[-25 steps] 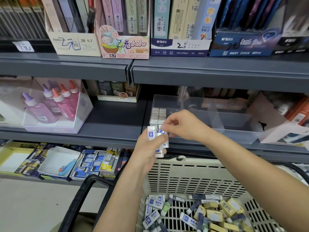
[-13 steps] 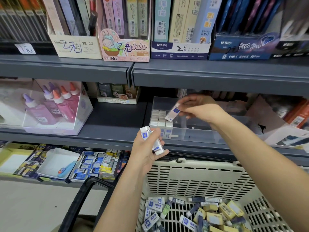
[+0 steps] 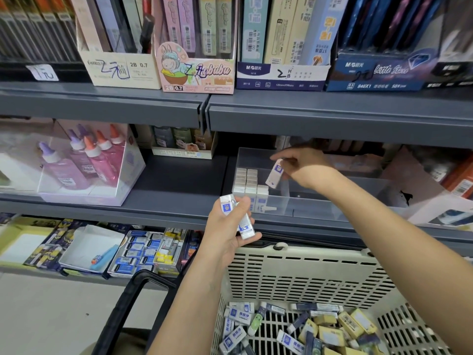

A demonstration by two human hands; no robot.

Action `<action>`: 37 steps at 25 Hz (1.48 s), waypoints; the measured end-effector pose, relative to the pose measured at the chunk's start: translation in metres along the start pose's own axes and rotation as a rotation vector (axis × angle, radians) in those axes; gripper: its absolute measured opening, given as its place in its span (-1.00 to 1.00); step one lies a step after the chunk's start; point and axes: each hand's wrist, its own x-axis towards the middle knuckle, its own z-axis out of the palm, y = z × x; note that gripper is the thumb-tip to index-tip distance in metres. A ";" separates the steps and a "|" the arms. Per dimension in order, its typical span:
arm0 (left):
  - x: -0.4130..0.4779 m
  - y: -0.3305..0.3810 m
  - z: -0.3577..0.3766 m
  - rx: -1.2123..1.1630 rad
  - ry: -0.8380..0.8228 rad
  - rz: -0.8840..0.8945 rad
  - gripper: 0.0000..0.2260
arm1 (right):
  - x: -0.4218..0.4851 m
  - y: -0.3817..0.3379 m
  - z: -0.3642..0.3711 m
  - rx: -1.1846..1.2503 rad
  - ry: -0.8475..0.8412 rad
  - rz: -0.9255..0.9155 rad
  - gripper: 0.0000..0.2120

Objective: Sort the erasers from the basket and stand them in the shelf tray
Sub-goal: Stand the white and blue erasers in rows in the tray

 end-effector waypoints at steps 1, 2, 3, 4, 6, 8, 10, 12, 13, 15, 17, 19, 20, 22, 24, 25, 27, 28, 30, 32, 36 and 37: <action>0.000 0.000 0.000 0.002 0.000 -0.002 -0.81 | 0.001 0.001 -0.002 0.025 -0.012 0.029 -0.76; 0.000 0.000 0.000 0.001 0.001 -0.003 -0.81 | 0.001 0.001 -0.004 -0.003 -0.018 0.049 -0.78; 0.000 0.000 0.000 0.000 0.002 -0.004 -0.81 | 0.003 0.002 -0.005 -0.051 -0.034 0.060 -0.78; 0.000 0.000 -0.001 -0.001 0.002 -0.006 -0.81 | 0.004 0.003 -0.006 -0.090 -0.052 0.065 -0.80; 0.000 0.000 -0.001 -0.004 0.003 -0.007 -0.82 | 0.005 -0.001 -0.005 -0.135 -0.092 0.052 -0.91; 0.001 0.000 -0.001 -0.009 0.008 -0.004 -0.84 | 0.008 -0.006 0.000 -0.242 -0.121 0.003 -0.85; 0.001 0.000 -0.002 -0.012 0.011 0.001 -0.86 | 0.012 -0.010 0.007 -0.319 -0.133 -0.041 -0.80; 0.001 0.000 -0.003 -0.021 0.012 -0.002 -0.86 | 0.014 -0.011 0.016 -0.328 -0.167 -0.050 -0.77; 0.001 0.000 -0.003 -0.029 0.009 -0.006 -0.85 | 0.014 -0.010 0.021 -0.326 -0.199 -0.043 -0.75; 0.001 0.002 -0.003 -0.064 -0.008 -0.023 -0.82 | 0.015 -0.008 0.028 -0.339 -0.262 -0.022 -0.72; 0.000 0.002 -0.002 -0.098 -0.030 -0.052 -0.78 | 0.015 -0.008 0.029 -0.336 -0.272 -0.012 -0.73; 0.000 0.003 0.000 -0.101 -0.033 -0.077 -0.78 | 0.011 -0.009 0.025 -0.308 -0.221 -0.022 -0.81; 0.000 0.003 0.001 -0.100 -0.031 -0.082 -0.78 | 0.006 -0.011 0.023 -0.281 -0.156 -0.040 -0.84; 0.001 0.003 0.003 -0.105 -0.026 -0.076 -0.79 | -0.008 -0.017 0.021 -0.154 -0.051 -0.105 -0.88; 0.000 0.004 0.004 -0.122 -0.030 -0.073 -0.82 | -0.026 -0.023 0.021 0.027 -0.151 -0.181 -0.90; 0.000 0.005 0.004 -0.129 -0.044 -0.075 -0.82 | -0.035 -0.025 0.023 0.106 -0.243 -0.196 -0.89; -0.002 0.004 0.005 -0.136 -0.095 -0.073 -0.80 | -0.050 -0.028 0.028 0.141 -0.367 -0.185 -0.77; -0.003 0.003 0.005 -0.142 -0.120 -0.069 -0.79 | -0.054 -0.027 0.032 0.101 -0.377 -0.183 -0.70; -0.004 0.003 0.005 -0.158 -0.156 -0.057 -0.77 | -0.059 -0.025 0.037 0.064 -0.324 -0.189 -0.67; -0.004 0.003 0.004 -0.161 -0.173 -0.054 -0.73 | -0.059 -0.023 0.035 0.185 -0.276 -0.143 -0.73; -0.004 0.004 0.002 -0.153 -0.158 -0.089 -0.73 | -0.057 -0.014 0.024 0.447 -0.231 -0.046 -0.82; -0.004 0.004 0.003 -0.146 -0.150 -0.095 -0.75 | -0.057 -0.012 0.022 0.464 -0.225 -0.044 -0.83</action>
